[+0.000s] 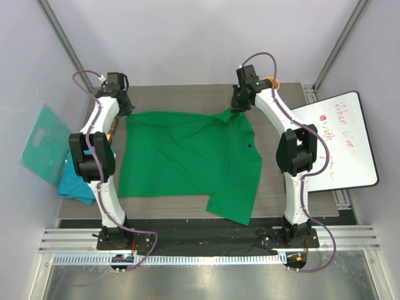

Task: Fold and stack the t-shirts

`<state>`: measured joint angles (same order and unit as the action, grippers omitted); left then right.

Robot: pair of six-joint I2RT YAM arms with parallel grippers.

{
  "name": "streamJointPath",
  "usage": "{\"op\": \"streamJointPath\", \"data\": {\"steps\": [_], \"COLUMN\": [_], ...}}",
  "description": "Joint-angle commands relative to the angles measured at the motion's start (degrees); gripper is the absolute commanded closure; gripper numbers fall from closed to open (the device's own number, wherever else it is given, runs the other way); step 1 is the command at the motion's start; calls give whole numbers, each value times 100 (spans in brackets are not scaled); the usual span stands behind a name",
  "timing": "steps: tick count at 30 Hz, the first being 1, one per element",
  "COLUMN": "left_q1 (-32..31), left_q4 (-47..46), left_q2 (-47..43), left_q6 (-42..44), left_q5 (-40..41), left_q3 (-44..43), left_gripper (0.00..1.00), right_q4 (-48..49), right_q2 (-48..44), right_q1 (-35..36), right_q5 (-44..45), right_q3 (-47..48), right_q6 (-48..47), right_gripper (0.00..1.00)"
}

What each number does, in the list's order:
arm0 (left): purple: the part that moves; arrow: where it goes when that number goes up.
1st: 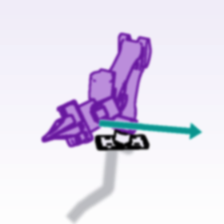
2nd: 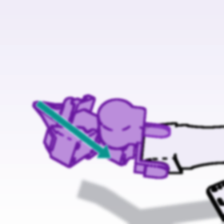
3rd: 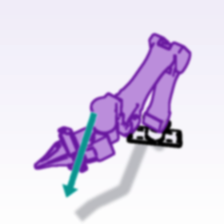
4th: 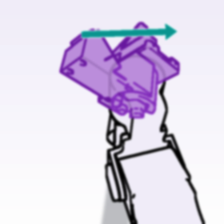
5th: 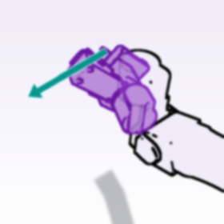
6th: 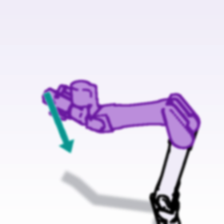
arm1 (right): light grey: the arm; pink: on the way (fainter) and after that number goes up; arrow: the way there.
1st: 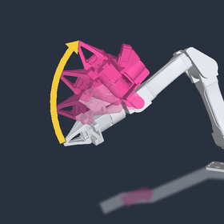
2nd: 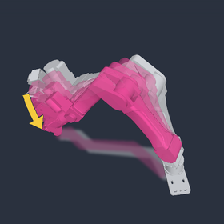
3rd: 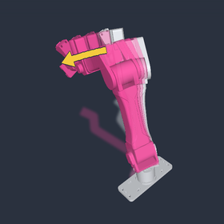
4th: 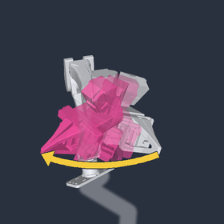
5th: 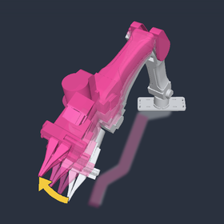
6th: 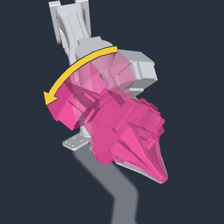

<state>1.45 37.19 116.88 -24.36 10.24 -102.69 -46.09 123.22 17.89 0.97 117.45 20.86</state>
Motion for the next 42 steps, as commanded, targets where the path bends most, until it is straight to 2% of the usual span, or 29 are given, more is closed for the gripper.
{"op": "streamJointPath", "data": {"steps": [1,6,10,15,23,37,40,42], "left_q1": [-14,-14,-14,-22,-40,-40,-57,-49], "left_q4": [-319,77,429,597,640,1396,1580,1712], "left_q2": [-570,-578,-622,-798,-1027,-456,-350,-263], "left_q6": [177,151,98,63,10,-60,-78,-78], "left_q5": [365,356,330,216,206,409,444,479], "left_q3": [13,-93,39,739,1340,804,742,707], "left_gripper": [100,100,100,100,100,100,96,91], "right_q4": [188,-58,-295,-340,-348,-366,-384,-392], "right_q2": [-176,-140,-376,-808,-1177,-1142,-1098,-1089], "right_q1": [-14,-5,21,39,109,312,320,320], "right_q5": [-316,-598,-896,-1169,-1389,-1442,-1442,-1433], "right_q3": [-3,103,-291,-1205,-1760,-2226,-2305,-2305], "right_q6": [-30,49,50,32,67,128,164,172], "right_gripper": [99,99,99,99,99,99,99,95]}}
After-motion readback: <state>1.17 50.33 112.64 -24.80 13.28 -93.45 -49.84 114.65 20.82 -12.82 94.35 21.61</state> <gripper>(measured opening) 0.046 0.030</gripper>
